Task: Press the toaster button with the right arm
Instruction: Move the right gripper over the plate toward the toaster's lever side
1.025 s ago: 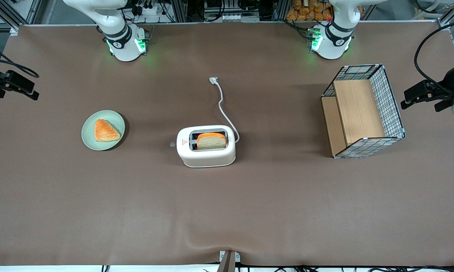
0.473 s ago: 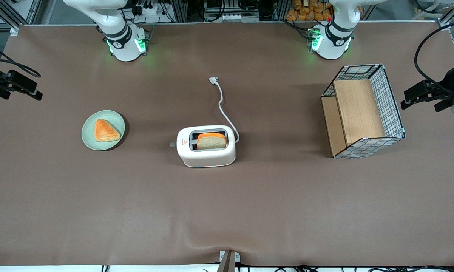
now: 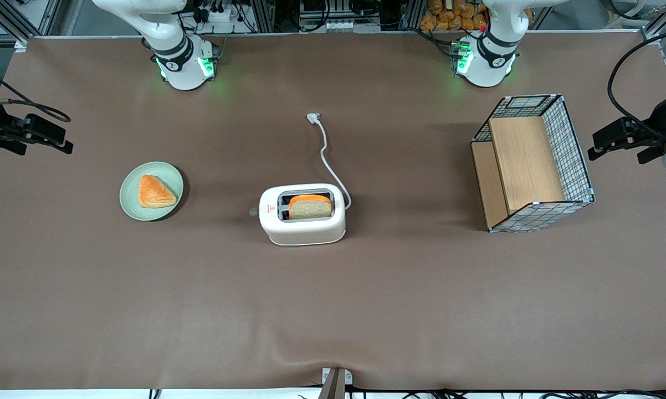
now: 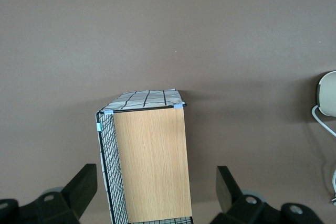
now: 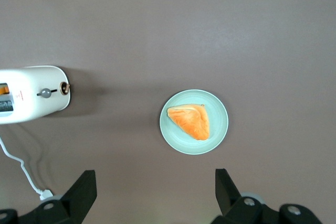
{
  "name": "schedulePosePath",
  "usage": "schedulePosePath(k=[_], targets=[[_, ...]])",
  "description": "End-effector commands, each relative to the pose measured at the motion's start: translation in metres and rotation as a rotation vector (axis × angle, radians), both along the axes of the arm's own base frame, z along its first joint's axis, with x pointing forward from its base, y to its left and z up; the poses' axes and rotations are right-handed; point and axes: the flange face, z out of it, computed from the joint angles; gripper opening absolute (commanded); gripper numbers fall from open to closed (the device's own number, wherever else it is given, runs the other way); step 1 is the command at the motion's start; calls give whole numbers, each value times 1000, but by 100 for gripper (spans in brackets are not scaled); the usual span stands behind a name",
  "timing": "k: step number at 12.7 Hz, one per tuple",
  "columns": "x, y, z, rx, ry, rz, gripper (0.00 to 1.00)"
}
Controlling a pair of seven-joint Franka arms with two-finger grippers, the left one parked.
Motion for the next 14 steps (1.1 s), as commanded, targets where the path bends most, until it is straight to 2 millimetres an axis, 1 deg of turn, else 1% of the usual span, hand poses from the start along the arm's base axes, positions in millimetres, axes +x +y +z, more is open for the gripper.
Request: schedulePosePath(k=[1,3,4,6,7,8,10,11,13,14], targets=[[-2,-3,-8,7,24,15,100],[-1,-5,-17,16,41,19,100],[4,-4,-29,25,68,12,100],[9,1,-39,54,86,11,100],[12,0,-43,90,92,2,100],[17,-2,-52,118,105,1,100],[22,5,-62,127,120,-4,100],[23,11,-65,133,133,-47,81],[31,23,-83,190,180,-146,41],[35,26,-93,238,200,-156,25]])
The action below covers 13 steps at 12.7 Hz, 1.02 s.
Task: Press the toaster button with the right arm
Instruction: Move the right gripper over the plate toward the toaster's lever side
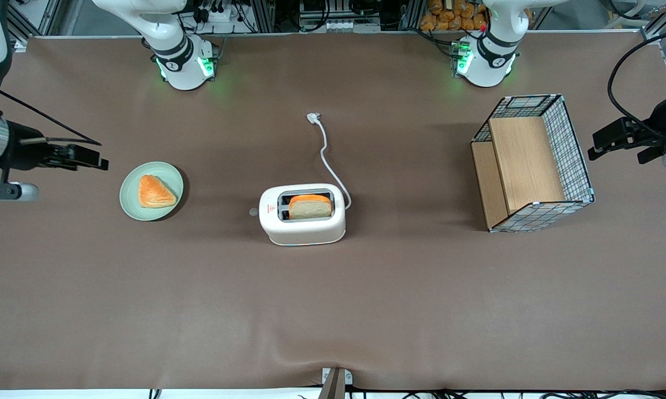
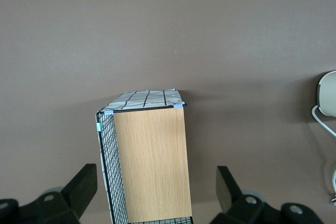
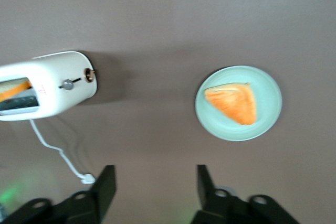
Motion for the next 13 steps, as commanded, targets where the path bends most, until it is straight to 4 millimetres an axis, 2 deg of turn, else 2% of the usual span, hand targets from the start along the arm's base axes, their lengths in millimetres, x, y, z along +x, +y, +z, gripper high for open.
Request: schedulePosePath(k=[1,2,3,6,8,9,10,11,13], targets=[[11,10,-20,96,40,-60,11],[13,14,-23,113,41,-65,1],[14,20,-29,120,63,-100,0],[13,59,-71,134,100,-198,0],[13,69,-96,191,113,-237,4],[11,78,-114,218,113,-262,0],[6,99,-130,222,94,-270,0],[2,112,-146,209,70,-275,0],[-3,119,-171,209,61,-305,0]])
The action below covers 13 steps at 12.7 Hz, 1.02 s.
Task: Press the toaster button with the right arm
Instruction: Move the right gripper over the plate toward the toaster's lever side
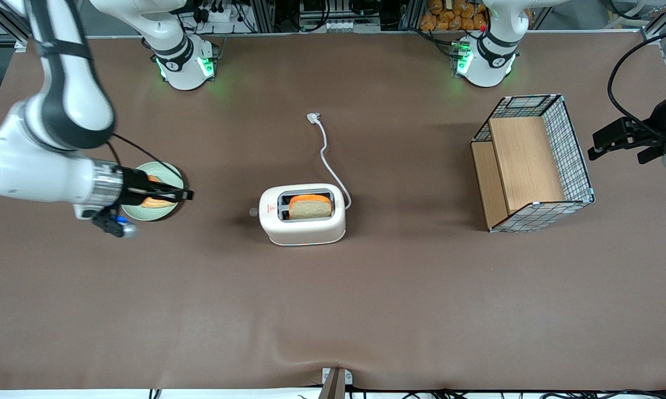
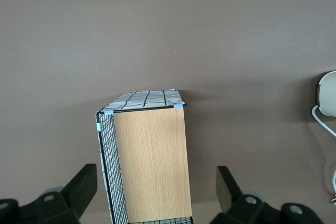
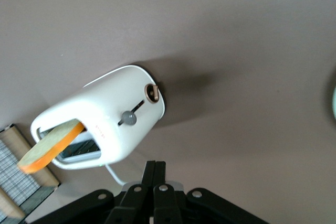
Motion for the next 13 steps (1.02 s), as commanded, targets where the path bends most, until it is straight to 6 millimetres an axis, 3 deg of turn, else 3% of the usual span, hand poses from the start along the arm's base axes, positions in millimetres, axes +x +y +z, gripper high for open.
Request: schedulePosePath(k=[1,3,8,11,13], targets=[[-16,17,-25,42,-2,-70,0],[-24,45,-38,39,-58,-67,0],[-19,66,-66,27,-94,-25,0],[-6,76,-65,35,-135,16,0],[-2,89,-76,32,-135,26,0]])
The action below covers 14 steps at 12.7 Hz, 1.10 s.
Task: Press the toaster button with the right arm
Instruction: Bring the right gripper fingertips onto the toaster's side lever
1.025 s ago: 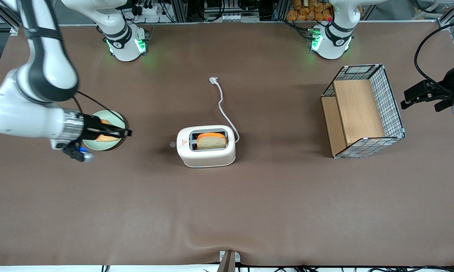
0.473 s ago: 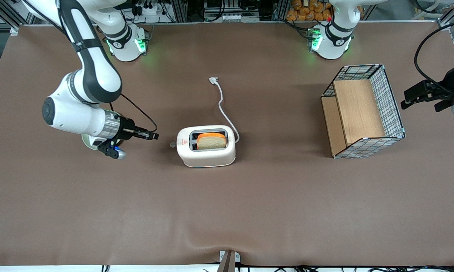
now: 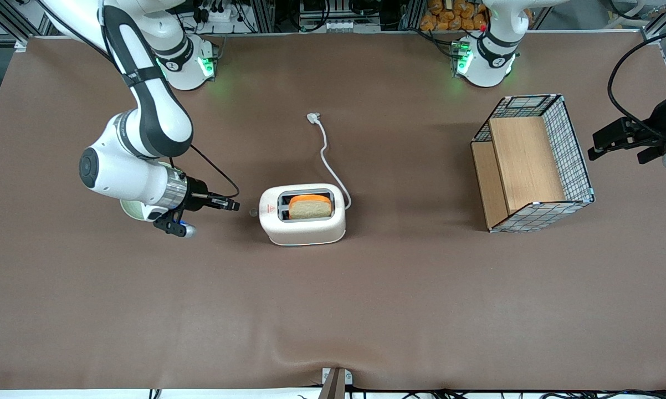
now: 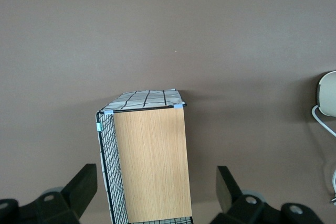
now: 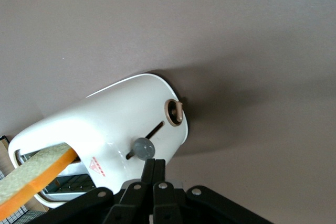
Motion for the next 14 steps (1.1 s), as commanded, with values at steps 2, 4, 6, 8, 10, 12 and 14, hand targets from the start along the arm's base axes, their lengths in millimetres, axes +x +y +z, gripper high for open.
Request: schedulePosePath(k=[2,4,6,8,10,12,14], targets=[[10,25,-13,19,-28,25,0],[14,26,-18,17,-28,26,0],[14,32,-19,15,-33,33,0],[14,32,-25,12,-29,36,0],[13,33,-30,8,-25,41,0],[12,33,-37,5,-22,50,0],[11,33,-43,1,-23,58,0]])
